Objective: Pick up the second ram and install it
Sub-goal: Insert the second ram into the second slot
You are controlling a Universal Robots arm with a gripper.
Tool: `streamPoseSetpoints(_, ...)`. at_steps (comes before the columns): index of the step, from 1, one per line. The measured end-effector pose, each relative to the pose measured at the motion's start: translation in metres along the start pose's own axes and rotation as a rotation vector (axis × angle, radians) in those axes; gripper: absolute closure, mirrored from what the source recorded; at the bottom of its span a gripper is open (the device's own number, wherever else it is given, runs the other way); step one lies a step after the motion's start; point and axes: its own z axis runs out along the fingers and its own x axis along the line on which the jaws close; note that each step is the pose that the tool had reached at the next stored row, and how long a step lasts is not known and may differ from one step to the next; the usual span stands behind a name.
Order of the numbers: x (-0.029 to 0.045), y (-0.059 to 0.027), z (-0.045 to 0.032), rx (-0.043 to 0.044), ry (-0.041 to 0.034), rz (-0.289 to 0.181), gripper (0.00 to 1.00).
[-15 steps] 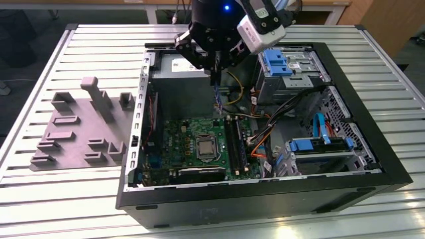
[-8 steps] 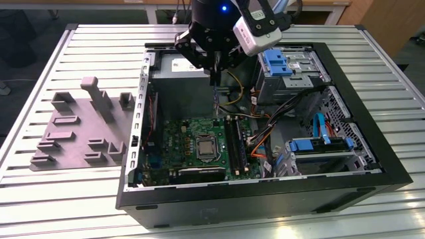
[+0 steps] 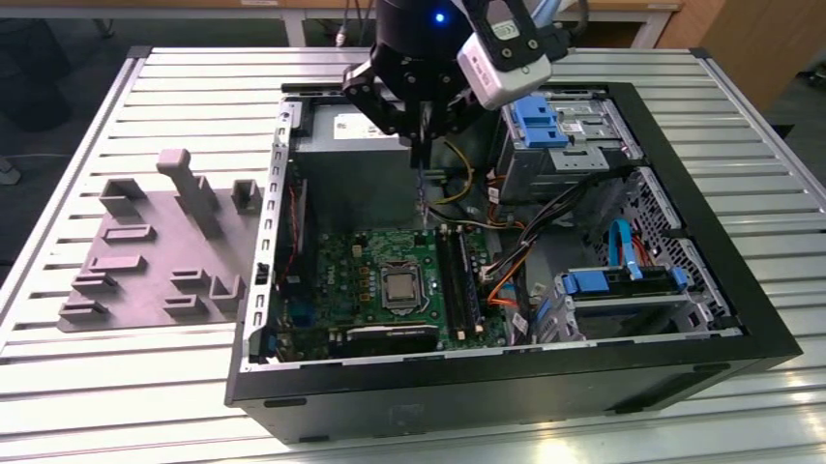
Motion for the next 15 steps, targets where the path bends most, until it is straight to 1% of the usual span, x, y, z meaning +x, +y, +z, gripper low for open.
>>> streamPoseSetpoints(1,-0.0009,0.0,0.0009,0.0026,-0.0001,0.0,0.86)
streamPoseSetpoints(2,-0.0018,0.0,0.0016,0.0032,-0.0001,0.0,0.86)
streamPoseSetpoints(9,-0.0114,0.0003,0.0058,0.0034,0.0001,0.013,0.86)
streamPoseSetpoints(10,-0.0154,0.0003,0.0134,0.0034,0.0002,0.017,0.86)
streamPoseSetpoints(15,-0.0189,0.0005,0.0221,0.0033,0.0002,0.02,0.86)
